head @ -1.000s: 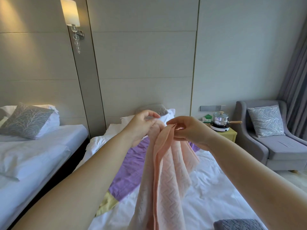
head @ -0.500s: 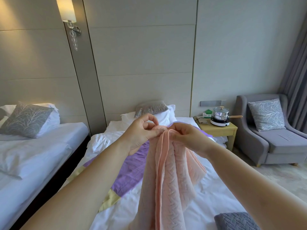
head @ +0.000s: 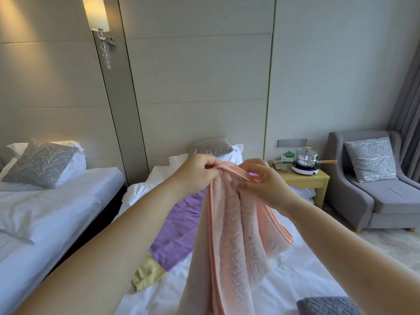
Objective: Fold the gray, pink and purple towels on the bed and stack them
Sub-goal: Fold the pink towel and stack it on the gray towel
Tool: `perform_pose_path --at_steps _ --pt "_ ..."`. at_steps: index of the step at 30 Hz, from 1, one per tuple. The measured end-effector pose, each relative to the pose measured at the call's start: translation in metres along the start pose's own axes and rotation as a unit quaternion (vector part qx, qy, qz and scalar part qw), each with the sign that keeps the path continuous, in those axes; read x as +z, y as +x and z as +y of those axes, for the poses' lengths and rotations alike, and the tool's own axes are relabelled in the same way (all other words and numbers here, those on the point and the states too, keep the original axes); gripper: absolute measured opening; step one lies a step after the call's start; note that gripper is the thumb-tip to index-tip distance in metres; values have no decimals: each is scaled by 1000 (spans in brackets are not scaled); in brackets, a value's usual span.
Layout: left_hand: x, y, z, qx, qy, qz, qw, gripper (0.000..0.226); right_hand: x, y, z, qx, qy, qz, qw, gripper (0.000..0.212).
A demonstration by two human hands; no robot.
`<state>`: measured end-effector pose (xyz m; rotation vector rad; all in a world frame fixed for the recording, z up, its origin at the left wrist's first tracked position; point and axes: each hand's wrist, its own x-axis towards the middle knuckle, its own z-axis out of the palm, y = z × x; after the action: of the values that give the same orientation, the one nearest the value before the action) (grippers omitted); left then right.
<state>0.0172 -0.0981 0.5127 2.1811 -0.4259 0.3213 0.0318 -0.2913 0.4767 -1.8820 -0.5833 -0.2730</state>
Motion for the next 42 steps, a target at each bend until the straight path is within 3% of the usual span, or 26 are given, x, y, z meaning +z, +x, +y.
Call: perform_pose_path --at_steps 3,7,10,13,15,17,20,24,27,30,31,34,35,39,42 --pt "-15 13 5 -2 -54 57 997 33 -7 -4 9 -48 -153 25 987 23" --pt "-40 29 13 22 -100 146 984 30 -16 -15 33 64 -189 -157 967 29" --pt "-61 42 11 25 -87 187 978 21 -26 -17 47 88 -315 -207 922 24" --pt "-81 46 -2 -1 -51 185 981 15 -41 -13 47 45 -442 -182 877 32" --pt "-93 43 -17 -33 -35 186 981 16 -57 -3 40 -3 -500 -120 857 37" --pt "-104 38 -31 -58 -14 189 980 16 -76 11 25 -41 -515 -70 853 31" --pt "-117 33 -39 -83 15 194 977 17 -93 32 -3 -98 -518 -67 847 33" --pt "-133 33 -37 -107 -56 209 970 17 -105 59 -39 -76 -494 -26 866 26" --pt "-141 30 -37 -96 -62 211 971 14 -110 71 -59 -66 -490 -45 868 15" --pt "-146 25 -39 -89 -40 206 974 9 -109 72 -69 -87 -501 -55 859 24" --pt "-149 23 -40 -89 -30 203 975 8 -108 71 -71 -108 -526 -41 843 26" --pt "-157 19 -40 -71 9 183 980 5 -105 70 -72 -177 -657 -20 732 28" --pt "-159 18 -40 -61 15 179 982 8 -104 70 -71 -178 -669 -18 721 29" --pt "-167 14 -45 -28 -6 180 983 12 -100 70 -77 -132 -591 21 795 23" --pt "-174 14 -52 -21 -22 181 983 9 -92 69 -76 -108 -544 18 832 22"
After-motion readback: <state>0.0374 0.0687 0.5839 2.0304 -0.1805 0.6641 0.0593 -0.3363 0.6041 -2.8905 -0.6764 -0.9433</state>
